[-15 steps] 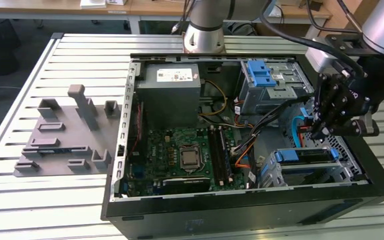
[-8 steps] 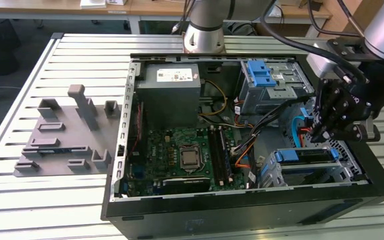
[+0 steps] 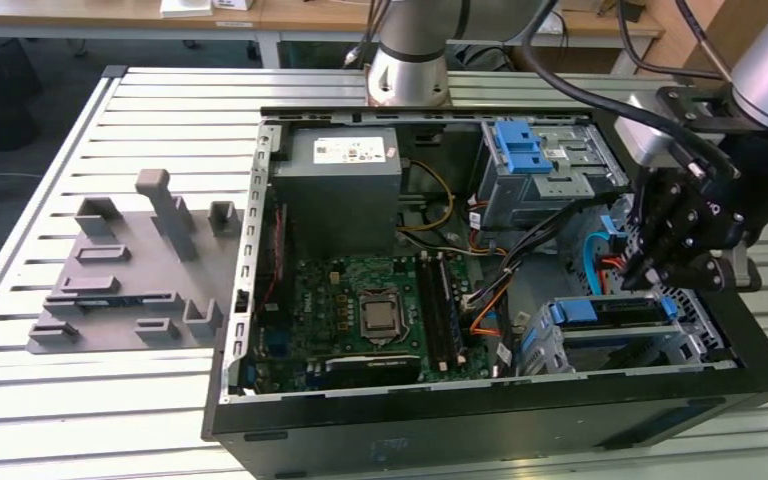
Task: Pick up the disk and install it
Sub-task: 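Insert the first disk wire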
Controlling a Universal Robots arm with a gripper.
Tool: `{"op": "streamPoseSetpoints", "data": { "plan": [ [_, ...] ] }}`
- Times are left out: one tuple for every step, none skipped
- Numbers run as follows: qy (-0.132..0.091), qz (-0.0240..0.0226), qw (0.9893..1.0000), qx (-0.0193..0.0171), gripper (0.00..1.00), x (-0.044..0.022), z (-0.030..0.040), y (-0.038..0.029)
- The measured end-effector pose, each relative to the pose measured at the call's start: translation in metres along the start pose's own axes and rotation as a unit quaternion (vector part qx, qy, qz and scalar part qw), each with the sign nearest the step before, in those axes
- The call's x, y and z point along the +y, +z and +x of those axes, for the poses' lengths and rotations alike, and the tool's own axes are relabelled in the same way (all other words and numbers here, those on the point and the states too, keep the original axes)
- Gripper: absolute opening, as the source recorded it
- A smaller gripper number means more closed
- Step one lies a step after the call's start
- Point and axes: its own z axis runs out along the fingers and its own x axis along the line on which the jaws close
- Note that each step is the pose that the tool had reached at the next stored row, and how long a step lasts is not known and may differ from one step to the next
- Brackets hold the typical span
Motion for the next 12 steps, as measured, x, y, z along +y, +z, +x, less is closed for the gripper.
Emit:
{"op": "streamPoseSetpoints", "data": {
  "plan": [
    [0.000, 0.0000, 1.0000, 0.0000, 0.17, 0.0000, 0.0004, 0.0004],
    [0.000, 0.0000, 1.0000, -0.0001, 0.17, 0.0000, 0.0005, 0.0007],
    [0.000, 0.0000, 1.0000, 0.0001, 0.17, -0.0001, 0.0005, 0.0007],
    [0.000, 0.0000, 1.0000, 0.0001, 0.17, 0.0000, 0.0006, 0.0007],
    [0.000, 0.0000, 1.0000, 0.0001, 0.17, -0.0001, 0.0006, 0.0008],
    [0.000, 0.0000, 1.0000, 0.0000, 0.17, 0.0000, 0.0008, 0.0011],
    [0.000, 0.0000, 1.0000, -0.0001, 0.17, -0.0001, 0.0011, 0.0013],
    [0.000, 0.0000, 1.0000, 0.0000, 0.17, -0.0001, 0.0014, 0.0014],
    [0.000, 0.0000, 1.0000, 0.0001, 0.17, -0.0001, 0.0017, 0.0014],
    [0.000, 0.0000, 1.0000, 0.0001, 0.17, -0.0001, 0.0021, 0.0017],
    [0.000, 0.0000, 1.0000, 0.0000, 0.17, -0.0001, 0.0024, 0.0019],
    [0.000, 0.0000, 1.0000, 0.0000, 0.17, -0.0002, 0.0028, 0.0022]
  ]
}}
